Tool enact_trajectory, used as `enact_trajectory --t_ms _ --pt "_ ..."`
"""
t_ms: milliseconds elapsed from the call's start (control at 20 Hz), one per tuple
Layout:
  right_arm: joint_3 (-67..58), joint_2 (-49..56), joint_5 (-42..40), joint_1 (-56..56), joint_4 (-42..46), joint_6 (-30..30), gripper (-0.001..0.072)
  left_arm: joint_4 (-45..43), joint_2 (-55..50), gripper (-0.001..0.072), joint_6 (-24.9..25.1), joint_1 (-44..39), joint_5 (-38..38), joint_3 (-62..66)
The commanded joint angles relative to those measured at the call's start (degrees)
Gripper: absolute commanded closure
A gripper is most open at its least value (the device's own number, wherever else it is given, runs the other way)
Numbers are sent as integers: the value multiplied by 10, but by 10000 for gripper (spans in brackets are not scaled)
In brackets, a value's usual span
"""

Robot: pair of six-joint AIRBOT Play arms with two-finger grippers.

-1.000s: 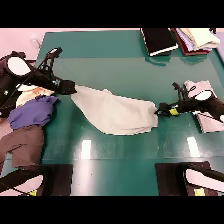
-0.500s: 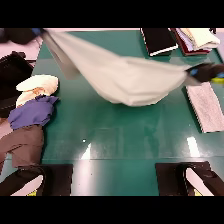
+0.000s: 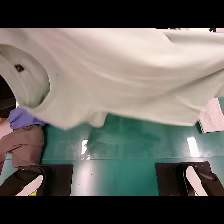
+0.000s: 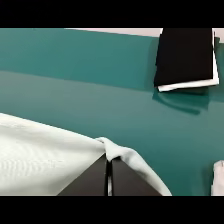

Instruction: Fold the shirts.

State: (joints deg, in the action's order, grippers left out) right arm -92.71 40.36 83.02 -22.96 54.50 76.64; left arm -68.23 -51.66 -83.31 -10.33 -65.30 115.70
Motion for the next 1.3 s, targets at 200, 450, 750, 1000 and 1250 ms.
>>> enact_trajectory --t_ms 200,450,750,1000,1250 --pt "75 147 30 108 142 123 698 -112 -194 687 -20 0 -30 -124" --pt "173 295 -113 260 230 159 697 -110 -397 686 -24 0 -22 -151" --pt "38 430 -111 279 230 152 238 -103 -424 208 -52 61 -83 -127" --pt "63 390 -53 267 230 119 245 -58 -336 208 -47 116 -135 -235" --pt "173 303 -92 267 230 118 282 -47 -153 209 -72 94 -50 -575"
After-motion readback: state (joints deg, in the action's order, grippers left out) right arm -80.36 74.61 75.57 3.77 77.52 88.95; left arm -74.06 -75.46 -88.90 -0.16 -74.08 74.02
